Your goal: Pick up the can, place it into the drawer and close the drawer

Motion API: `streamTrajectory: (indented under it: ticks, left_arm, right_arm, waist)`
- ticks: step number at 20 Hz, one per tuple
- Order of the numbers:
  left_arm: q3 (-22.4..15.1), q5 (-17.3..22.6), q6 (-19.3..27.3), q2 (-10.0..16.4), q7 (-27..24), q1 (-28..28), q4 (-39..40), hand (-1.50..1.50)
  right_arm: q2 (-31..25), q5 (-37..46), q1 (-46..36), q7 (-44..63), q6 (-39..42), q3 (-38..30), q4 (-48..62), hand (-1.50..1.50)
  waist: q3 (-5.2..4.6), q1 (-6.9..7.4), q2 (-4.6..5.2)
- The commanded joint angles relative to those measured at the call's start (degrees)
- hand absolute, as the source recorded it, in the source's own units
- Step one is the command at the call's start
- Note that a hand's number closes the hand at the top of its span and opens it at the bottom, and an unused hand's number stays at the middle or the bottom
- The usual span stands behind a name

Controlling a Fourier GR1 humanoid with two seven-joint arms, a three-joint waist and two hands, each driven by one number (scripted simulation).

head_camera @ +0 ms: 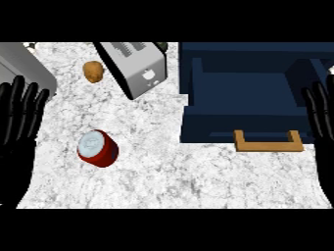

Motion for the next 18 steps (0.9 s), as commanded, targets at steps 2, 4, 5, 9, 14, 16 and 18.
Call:
streamTrajectory:
  ticks: [2, 4, 5, 9, 14, 16, 18]
  left_arm:
    - [-1.3, -7.1, 6.6, -2.8, 2.7, 2.9, -4.3, -1.5]
    - [-3.9, -13.8, 13.7, -3.6, 0.9, 6.8, -5.9, -1.5]
    - [-3.5, -15.8, 15.8, -3.6, 0.7, 9.3, -7.9, -1.5]
    - [-0.8, -13.8, 28.3, -3.7, 12.7, 13.3, -2.8, -1.5]
    - [-13.2, -24.9, 39.7, -3.7, 21.8, 17.0, -9.1, -1.5]
    - [-15.0, -29.0, 39.2, -3.7, 27.1, 15.4, -11.4, -1.5]
    - [-16.1, -31.8, 39.4, -3.7, 29.5, 17.4, -14.3, -1.5]
  right_arm:
    - [0.1, -0.4, -0.7, 1.7, -0.9, -1.4, -1.4, -1.5]
    - [0.3, 1.4, 3.4, -2.0, 0.0, -0.1, -1.5, -1.5]
    - [-0.3, -0.6, 3.4, 0.0, 0.0, -2.1, -2.3, -1.5]
    - [-0.6, -1.0, 5.6, 7.6, -3.1, -6.4, 3.9, -1.5]
    - [0.5, -0.4, 5.8, 8.4, -3.5, -5.1, 3.1, -1.5]
    - [1.1, 1.9, 4.6, 9.9, -5.2, -4.4, 3.5, -1.5]
    - [-1.3, -2.0, 8.7, 10.2, -1.8, -7.5, -0.2, -1.5]
  waist:
    - [0.59, -0.16, -0.08]
    - [0.63, -0.05, -0.21]
    - [0.64, 0.18, -0.32]
    - [0.71, 0.32, 0.27]
    - [0.67, -0.21, -0.04]
    - [0.63, -0.22, 0.0]
    - [0.62, -0.43, -0.07]
